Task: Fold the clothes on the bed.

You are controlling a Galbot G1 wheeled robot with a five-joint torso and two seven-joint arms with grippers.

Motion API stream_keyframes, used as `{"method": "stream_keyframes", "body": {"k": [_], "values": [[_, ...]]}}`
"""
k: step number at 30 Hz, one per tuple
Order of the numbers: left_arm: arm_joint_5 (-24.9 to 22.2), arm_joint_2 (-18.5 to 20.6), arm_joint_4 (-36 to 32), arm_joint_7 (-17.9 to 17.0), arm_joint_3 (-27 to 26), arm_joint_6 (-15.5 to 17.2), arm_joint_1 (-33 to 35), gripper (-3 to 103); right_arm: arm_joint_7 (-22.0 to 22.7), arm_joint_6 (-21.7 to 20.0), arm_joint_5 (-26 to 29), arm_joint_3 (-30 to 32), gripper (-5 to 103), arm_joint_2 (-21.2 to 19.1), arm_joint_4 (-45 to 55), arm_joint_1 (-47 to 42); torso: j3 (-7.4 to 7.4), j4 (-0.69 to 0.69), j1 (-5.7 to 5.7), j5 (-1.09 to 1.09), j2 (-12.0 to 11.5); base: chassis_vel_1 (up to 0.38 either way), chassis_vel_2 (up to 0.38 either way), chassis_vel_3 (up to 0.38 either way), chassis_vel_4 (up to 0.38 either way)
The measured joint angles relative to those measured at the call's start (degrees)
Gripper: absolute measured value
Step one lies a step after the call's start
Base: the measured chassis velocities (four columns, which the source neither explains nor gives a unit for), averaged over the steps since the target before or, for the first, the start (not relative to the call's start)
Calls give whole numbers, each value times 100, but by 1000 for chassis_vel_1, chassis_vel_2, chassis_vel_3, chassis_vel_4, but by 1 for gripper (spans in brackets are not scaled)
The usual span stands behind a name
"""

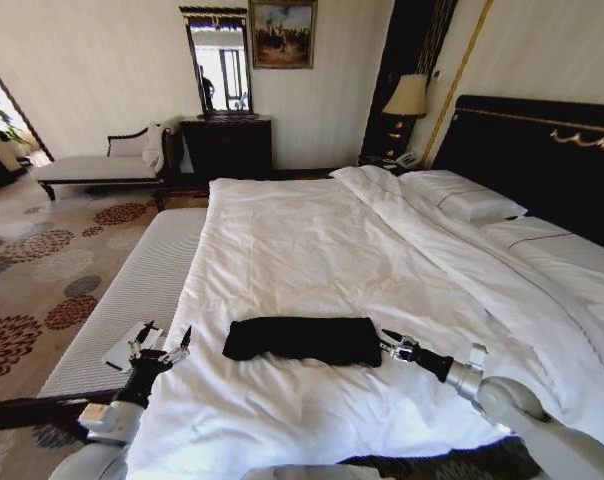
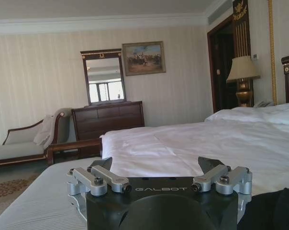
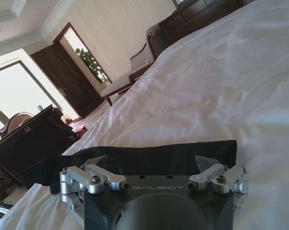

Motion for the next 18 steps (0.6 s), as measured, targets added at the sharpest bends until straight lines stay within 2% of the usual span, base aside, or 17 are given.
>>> {"method": "stream_keyframes", "body": {"k": [8,18], "values": [[10,-82,-64,59,-14,-28,122,100,-261,-305,-90,-294,100,-368,-598,274,0,-2,0,-1,0,0,0,0,0],[-9,-73,-64,59,3,-17,103,100,-256,-588,-270,-893,100,-727,-956,720,1,0,0,-1,0,0,0,0,0]]}}
